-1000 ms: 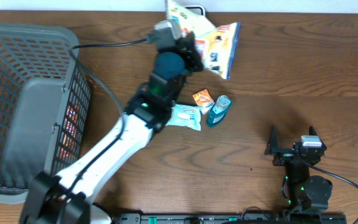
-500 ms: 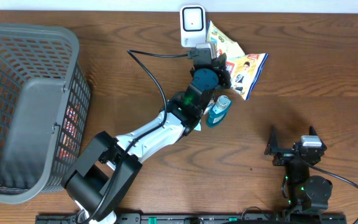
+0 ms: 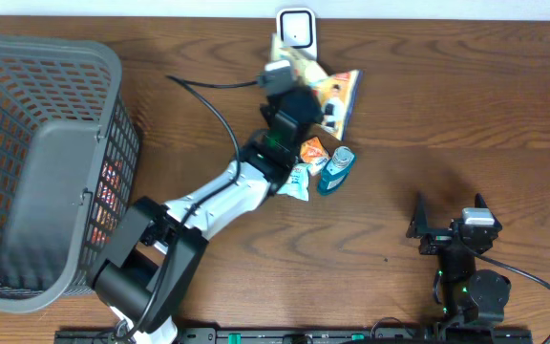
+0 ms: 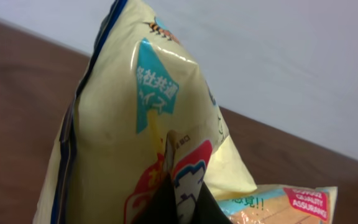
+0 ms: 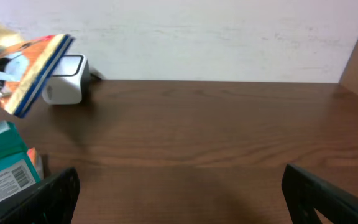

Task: Scan the item barcode
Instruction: 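Carry the snack bag toward the scanner and release it beside the wipes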

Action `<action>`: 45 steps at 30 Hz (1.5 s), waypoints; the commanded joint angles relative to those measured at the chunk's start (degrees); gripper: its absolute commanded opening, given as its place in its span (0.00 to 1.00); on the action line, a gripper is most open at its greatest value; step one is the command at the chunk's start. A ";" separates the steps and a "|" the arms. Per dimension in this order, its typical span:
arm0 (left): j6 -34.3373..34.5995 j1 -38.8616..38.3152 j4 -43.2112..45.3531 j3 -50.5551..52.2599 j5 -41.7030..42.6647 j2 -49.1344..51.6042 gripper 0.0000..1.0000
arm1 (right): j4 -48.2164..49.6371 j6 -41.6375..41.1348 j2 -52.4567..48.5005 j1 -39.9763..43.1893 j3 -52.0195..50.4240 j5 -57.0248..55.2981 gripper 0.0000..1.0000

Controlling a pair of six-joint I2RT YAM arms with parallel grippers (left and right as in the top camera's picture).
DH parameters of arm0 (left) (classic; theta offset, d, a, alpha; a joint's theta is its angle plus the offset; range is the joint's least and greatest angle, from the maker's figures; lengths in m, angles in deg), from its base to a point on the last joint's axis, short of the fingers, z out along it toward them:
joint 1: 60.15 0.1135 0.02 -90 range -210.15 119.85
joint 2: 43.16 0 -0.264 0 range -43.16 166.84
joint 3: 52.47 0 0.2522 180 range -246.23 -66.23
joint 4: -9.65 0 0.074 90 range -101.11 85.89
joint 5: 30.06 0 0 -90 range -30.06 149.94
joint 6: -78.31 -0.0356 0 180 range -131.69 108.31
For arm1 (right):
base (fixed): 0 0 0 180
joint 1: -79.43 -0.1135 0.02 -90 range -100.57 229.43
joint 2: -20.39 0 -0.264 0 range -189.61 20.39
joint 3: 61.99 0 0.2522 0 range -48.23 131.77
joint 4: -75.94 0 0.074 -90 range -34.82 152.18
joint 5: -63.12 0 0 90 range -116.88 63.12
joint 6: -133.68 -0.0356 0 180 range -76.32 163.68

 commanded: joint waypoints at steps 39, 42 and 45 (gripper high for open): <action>25.03 0.94 -36.37 -0.31 -5.77 -1.64 0.76 | -0.22 -0.79 0.13 -0.31 -0.07 -0.07 0.99; 21.05 0.74 -38.49 -1.38 -5.79 -6.12 0.78 | -0.22 -0.79 0.13 -0.31 -0.07 -0.07 0.99; 16.94 0.81 -41.16 -2.38 -5.62 -11.91 0.87 | -0.22 -0.79 0.13 -0.31 -0.07 -0.07 0.99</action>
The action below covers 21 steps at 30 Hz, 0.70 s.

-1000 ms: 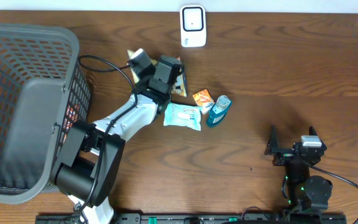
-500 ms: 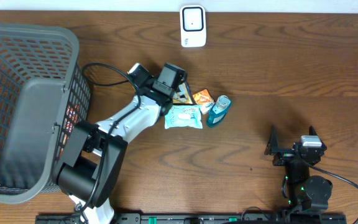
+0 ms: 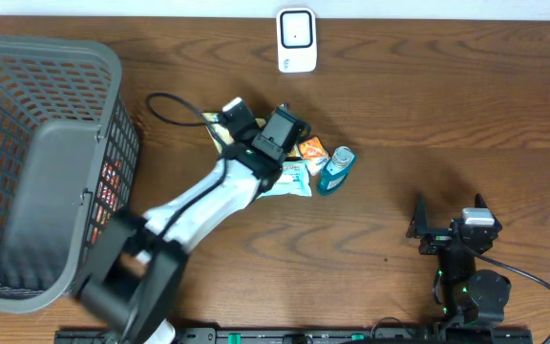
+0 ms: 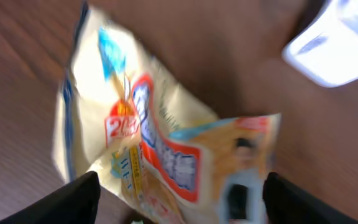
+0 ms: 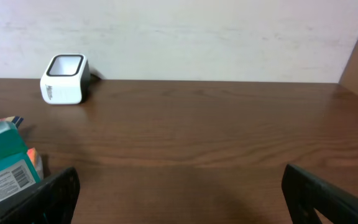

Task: Scan the item barcode
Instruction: 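Carry the snack bag toward the scanner and release it beside the wipes, then move the left gripper back into the basket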

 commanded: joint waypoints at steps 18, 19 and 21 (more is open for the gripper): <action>-21.86 23.15 -28.37 -18.75 -6.78 -34.73 0.98 | -0.22 -0.79 0.13 -0.31 -0.07 -0.07 0.99; -19.43 26.56 -29.88 -18.88 -5.81 -35.30 0.98 | -0.22 -0.79 0.13 -0.31 -0.07 -0.07 0.99; -12.85 33.46 -32.87 -18.88 -3.50 -36.09 0.98 | -0.22 -0.79 0.13 -0.31 -0.07 -0.07 0.99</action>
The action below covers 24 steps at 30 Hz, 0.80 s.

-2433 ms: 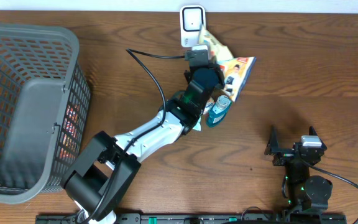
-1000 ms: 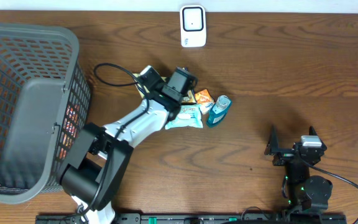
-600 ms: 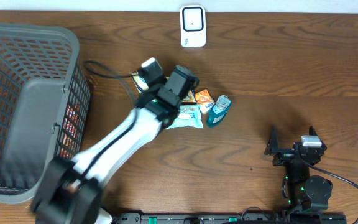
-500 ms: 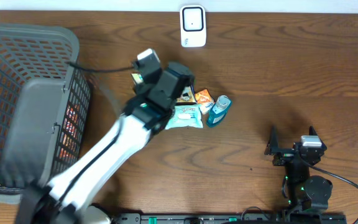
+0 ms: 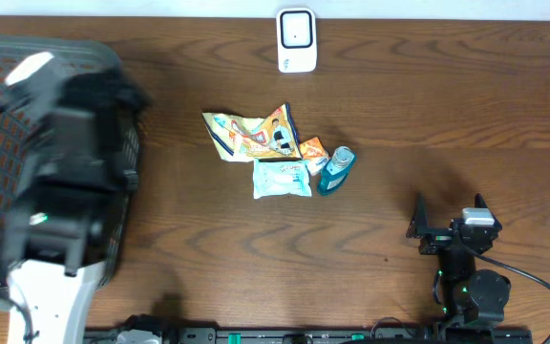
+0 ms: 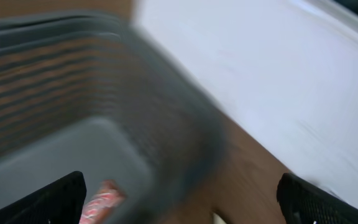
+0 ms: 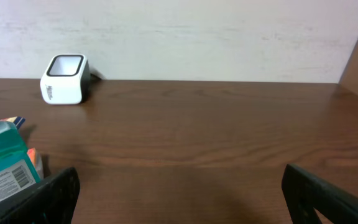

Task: Scan the item barcode
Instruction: 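Move the left gripper back into the basket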

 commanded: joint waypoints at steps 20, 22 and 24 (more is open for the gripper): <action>60.65 31.06 -21.35 0.98 18.71 14.67 0.98 | -0.22 -0.79 0.13 -0.31 -0.07 -0.07 0.99; 62.16 31.06 -21.35 0.98 21.33 18.32 0.98 | -0.22 -0.79 0.13 -0.31 -0.07 -0.07 0.99; 64.19 31.06 -21.31 0.98 23.19 21.94 0.98 | -0.22 -0.79 0.13 -0.31 -0.07 -0.07 0.99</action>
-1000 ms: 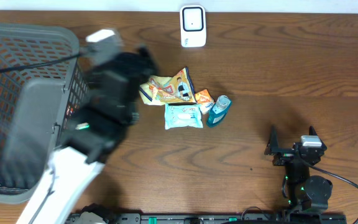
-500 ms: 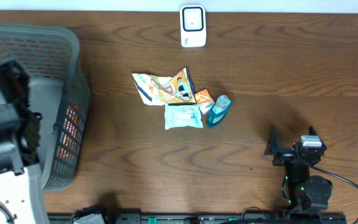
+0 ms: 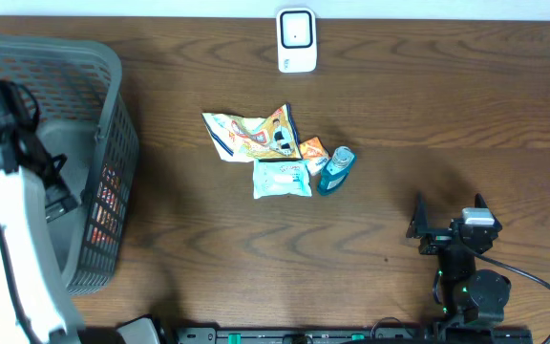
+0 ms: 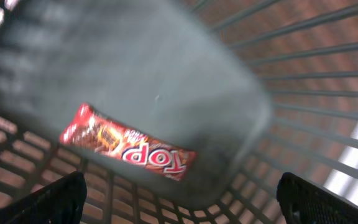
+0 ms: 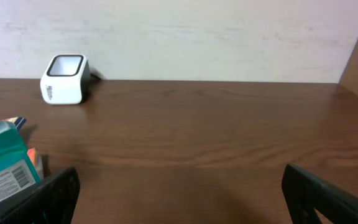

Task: Scan the item barcode
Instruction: 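Move the left gripper back into the basket, then grasp the red chocolate wafer bar with the left gripper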

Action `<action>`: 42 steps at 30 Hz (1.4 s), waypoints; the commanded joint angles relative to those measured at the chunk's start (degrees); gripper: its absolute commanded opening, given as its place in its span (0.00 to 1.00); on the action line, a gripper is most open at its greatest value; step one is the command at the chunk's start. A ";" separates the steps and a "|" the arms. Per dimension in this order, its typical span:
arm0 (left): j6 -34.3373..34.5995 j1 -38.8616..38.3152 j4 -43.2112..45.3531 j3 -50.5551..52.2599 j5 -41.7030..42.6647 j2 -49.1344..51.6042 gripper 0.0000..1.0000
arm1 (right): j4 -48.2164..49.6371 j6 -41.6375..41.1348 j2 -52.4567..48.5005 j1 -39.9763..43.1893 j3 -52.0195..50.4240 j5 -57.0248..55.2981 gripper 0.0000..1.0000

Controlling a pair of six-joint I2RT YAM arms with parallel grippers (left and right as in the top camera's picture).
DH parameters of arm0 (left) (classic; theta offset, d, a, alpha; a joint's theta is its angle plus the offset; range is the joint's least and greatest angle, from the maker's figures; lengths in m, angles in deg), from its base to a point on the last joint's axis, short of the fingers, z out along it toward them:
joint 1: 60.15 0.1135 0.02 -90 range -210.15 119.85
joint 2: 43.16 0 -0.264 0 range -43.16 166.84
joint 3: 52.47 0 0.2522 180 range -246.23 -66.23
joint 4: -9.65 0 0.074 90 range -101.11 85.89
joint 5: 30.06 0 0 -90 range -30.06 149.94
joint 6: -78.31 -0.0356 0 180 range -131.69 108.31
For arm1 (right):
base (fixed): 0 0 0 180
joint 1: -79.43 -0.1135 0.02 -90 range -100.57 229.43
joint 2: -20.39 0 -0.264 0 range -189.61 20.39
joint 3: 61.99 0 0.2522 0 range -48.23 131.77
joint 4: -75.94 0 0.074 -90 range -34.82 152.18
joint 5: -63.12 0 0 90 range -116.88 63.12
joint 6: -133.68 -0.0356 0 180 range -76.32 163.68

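In the left wrist view a red snack bar [image 4: 128, 151] marked "TOP" lies on the grey floor of the mesh basket [image 4: 316, 118]. My left gripper [image 4: 179, 211] hangs open above it with nothing between the fingers. From overhead the left gripper [image 3: 46, 177] is inside the basket [image 3: 113, 67] at the table's left. The white scanner [image 3: 296, 39] stands at the far edge, also visible in the right wrist view [image 5: 65, 79]. My right gripper [image 3: 452, 225] rests open and empty at the front right.
In the middle of the table lie a yellow snack bag [image 3: 253, 132], a white and teal packet [image 3: 282, 178], a small orange pack [image 3: 312, 148] and a teal bottle [image 3: 335, 169]. A teal box [image 5: 2, 165] with a barcode shows in the right wrist view.
My left arm was over the basket's rim, with its camera facing the basket wall and the room. Now the open gripper looks down at the red bar inside the basket. Nothing on the table moved.
My left gripper first held the yellow snack bag up by the scanner. Then the bag lay on the table beside the other items, with the gripper open above it. Then the arm was at the basket, and now it hangs inside over the red bar.
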 commanded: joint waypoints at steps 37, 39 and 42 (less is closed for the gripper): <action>6.84 0.28 8.13 1.11 -1.38 33.35 0.98 | -0.22 -0.79 0.13 -0.31 -0.07 -0.07 0.99; 3.93 0.31 9.20 1.11 -7.06 33.35 0.98 | -0.22 -0.79 0.13 -0.31 -0.07 -0.07 0.99; -4.85 0.31 12.76 1.09 -14.21 33.35 0.98 | -0.22 -0.79 0.13 -0.31 -0.07 -0.07 0.99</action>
